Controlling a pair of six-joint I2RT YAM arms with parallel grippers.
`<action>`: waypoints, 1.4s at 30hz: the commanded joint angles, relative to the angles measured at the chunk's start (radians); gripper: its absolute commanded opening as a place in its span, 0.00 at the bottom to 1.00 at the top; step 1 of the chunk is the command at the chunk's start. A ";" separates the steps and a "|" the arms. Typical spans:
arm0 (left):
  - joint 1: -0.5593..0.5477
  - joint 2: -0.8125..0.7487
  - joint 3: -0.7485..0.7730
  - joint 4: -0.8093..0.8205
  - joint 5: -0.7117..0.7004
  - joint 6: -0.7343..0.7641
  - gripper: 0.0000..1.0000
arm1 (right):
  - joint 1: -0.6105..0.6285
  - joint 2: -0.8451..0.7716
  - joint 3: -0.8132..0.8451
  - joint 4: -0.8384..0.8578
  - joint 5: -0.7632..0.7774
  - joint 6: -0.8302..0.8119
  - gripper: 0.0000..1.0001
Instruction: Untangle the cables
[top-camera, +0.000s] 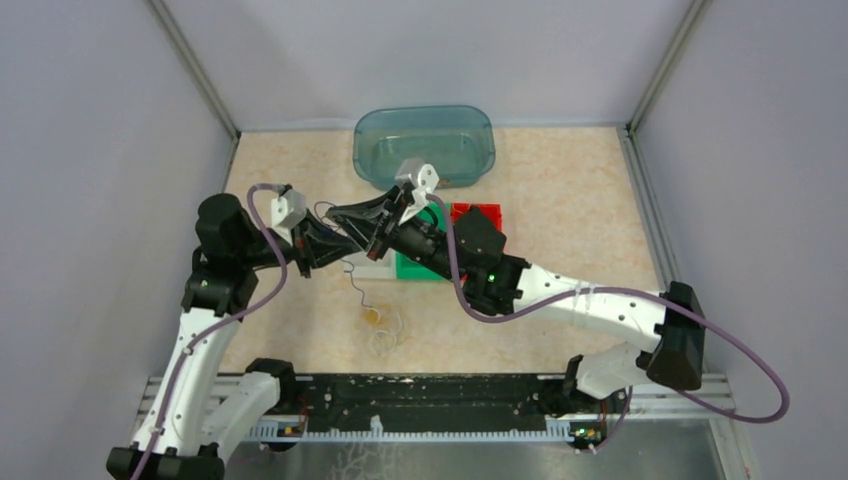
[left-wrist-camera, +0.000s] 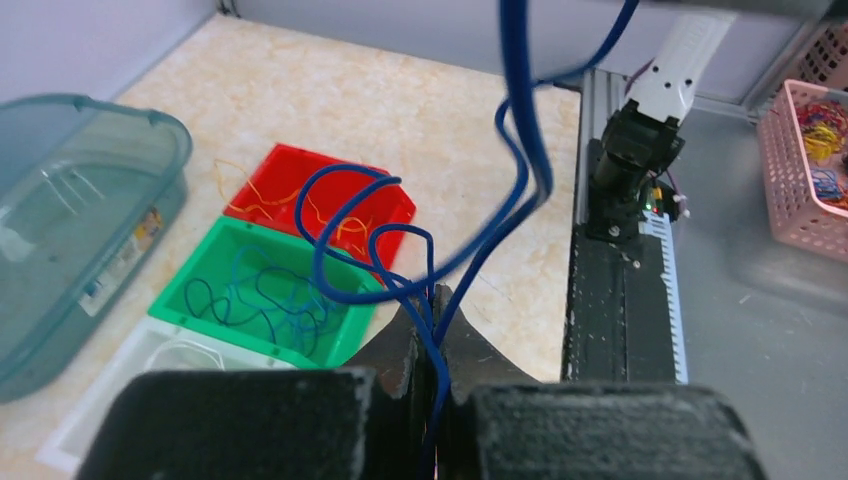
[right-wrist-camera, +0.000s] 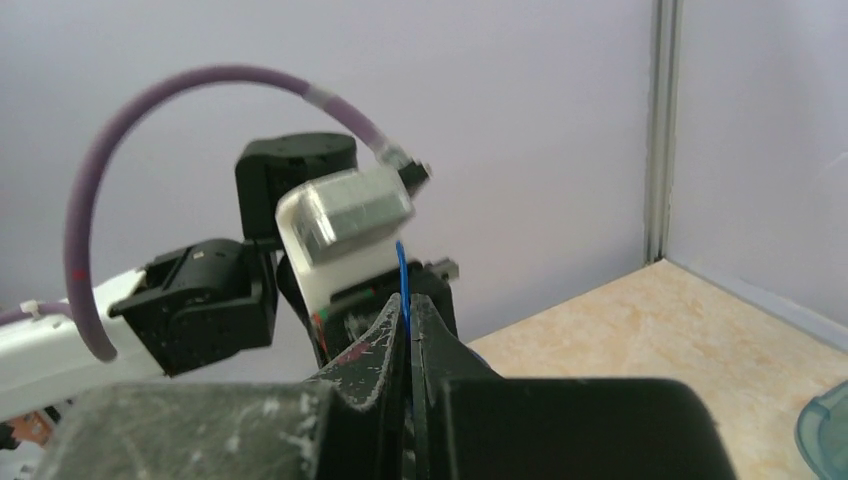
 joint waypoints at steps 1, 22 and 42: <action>-0.006 -0.009 0.097 0.031 -0.026 -0.012 0.00 | -0.007 -0.085 -0.050 0.049 0.014 0.008 0.02; -0.006 0.053 0.339 0.169 -0.028 -0.174 0.00 | -0.109 -0.082 -0.321 0.163 -0.357 0.211 0.75; -0.006 0.080 0.505 0.226 -0.082 -0.233 0.00 | -0.092 0.295 -0.481 0.493 -0.182 0.269 0.29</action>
